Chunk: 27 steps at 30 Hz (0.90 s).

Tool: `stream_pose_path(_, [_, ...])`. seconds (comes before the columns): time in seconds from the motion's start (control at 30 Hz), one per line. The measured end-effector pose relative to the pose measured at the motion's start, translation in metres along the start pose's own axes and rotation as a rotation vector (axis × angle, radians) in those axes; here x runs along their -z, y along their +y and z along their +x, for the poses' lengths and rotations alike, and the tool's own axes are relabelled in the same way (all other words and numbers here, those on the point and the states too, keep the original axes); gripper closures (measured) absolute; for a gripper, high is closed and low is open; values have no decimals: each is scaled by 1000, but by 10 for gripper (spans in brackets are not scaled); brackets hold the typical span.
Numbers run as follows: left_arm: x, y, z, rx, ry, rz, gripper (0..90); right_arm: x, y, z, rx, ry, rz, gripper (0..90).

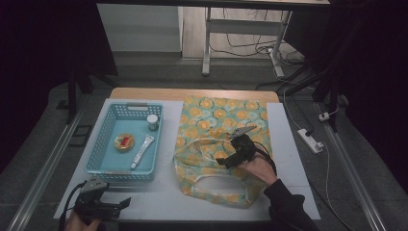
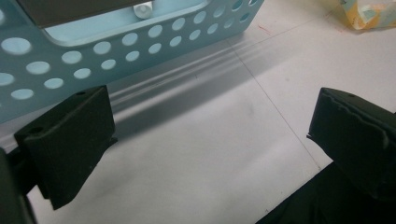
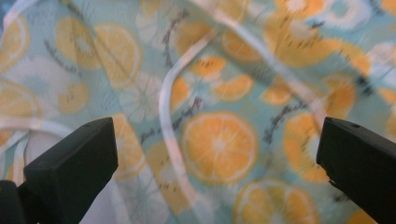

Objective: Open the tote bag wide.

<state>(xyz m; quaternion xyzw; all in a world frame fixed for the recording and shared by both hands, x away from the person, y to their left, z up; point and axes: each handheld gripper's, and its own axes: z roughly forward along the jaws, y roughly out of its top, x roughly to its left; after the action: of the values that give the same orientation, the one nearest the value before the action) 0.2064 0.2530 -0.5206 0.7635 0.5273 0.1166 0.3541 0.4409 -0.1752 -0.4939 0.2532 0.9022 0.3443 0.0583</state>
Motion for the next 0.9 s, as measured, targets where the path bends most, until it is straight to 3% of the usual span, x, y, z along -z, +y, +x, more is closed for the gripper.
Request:
stream_pose_path(0.4, [0,0,0,-3,0,0,7,-17,-28,8,61,-31,103,2])
stream_pose_path(0.43, [0,0,0,-3,1,0,7,-17,-30,11,92,-56,97,42])
stream_pose_path(0.53, [0,0,0,-3,1,1,7,-13,-31,13,109,-43,65,197])
stream_pose_path(0.57, [0,0,0,-4,1,3,7,-13,-31,13,109,-43,65,197])
stream_pose_path(0.6, [0,0,0,-5,1,3,7,-12,-32,14,114,-37,60,259])
stream_pose_path(0.63, [0,0,0,-6,1,3,7,-9,-31,16,133,-19,59,410])
stream_pose_path(0.7, [0,0,-1,-7,2,5,7,-8,-31,17,139,-12,63,454])
stream_pose_path(0.73, [0,0,-1,-8,2,4,7,-7,-30,17,139,-11,66,571])
stream_pose_path(0.77, [0,0,-1,-6,2,4,7,-7,-30,17,139,-11,66,571])
stream_pose_path(0.8, [0,0,-1,-6,2,5,7,-6,-30,17,145,-4,70,660])
stream_pose_path(0.83, [0,0,-1,-5,3,4,7,-6,-30,17,145,-4,70,660])
stream_pose_path(0.9, [-1,1,-1,-5,3,5,8,-5,-30,17,151,-2,74,755])
